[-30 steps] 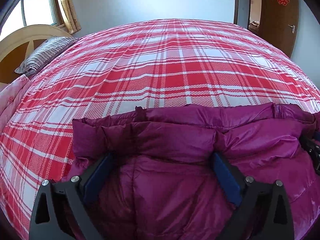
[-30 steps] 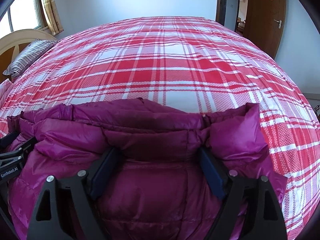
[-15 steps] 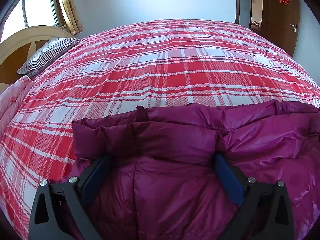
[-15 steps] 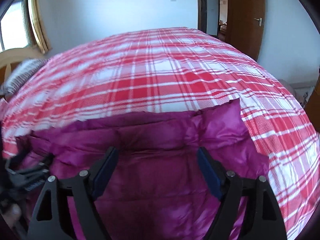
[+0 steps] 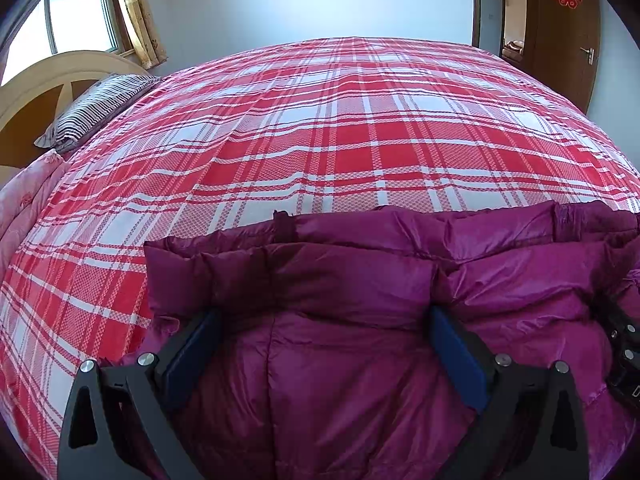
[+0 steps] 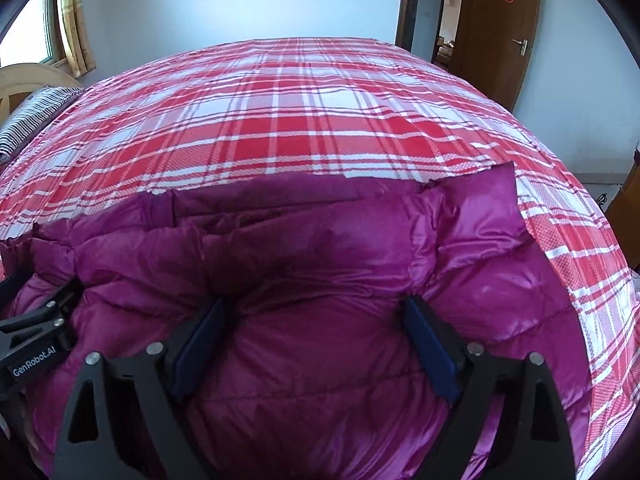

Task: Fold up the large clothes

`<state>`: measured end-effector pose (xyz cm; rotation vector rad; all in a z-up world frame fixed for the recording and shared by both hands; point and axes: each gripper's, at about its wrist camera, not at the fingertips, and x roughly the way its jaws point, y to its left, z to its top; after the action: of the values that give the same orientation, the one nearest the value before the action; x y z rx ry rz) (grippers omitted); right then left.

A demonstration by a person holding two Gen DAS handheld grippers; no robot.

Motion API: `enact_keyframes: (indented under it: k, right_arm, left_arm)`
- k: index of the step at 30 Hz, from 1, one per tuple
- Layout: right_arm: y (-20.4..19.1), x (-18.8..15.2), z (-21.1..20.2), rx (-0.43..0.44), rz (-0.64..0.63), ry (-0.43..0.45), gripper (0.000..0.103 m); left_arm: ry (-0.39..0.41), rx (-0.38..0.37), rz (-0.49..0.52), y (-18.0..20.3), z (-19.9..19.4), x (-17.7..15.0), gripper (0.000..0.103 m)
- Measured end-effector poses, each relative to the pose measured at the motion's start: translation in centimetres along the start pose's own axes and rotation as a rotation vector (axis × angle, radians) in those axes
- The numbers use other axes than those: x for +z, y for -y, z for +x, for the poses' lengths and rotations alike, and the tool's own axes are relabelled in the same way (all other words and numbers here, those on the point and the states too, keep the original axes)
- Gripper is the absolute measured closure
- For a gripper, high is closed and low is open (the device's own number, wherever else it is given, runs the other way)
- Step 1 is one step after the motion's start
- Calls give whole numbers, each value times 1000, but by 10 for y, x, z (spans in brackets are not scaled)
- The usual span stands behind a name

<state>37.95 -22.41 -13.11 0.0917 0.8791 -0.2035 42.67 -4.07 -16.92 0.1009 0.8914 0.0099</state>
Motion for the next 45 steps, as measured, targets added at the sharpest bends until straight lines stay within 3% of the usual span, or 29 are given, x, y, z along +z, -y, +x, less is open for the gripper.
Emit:
enact_keyframes:
  k: [19, 23, 28, 33, 36, 45]
  right_arm:
    - [-3, 0, -2, -26, -9, -8, 9]
    - [-5, -4, -26, -10, 23, 27, 9]
    - [-27, -27, -42, 10, -82, 95, 9]
    - [-21, -25, -23, 41, -52, 35, 0]
    - [-23, -22, -15, 40, -60, 1, 0]
    - [-24, -27, -15, 29, -67, 4, 0]
  left_arm:
    - [4, 4, -1, 1, 0, 0, 1]
    - [5, 2, -3, 1, 0, 0, 1]
    - [4, -1, -6, 1, 0, 0, 1]
    - [4, 4, -3, 2, -1, 0, 1]
    - [4, 6, -2, 2, -1, 1, 1]
    - [3, 7, -2, 1, 0, 0, 1]
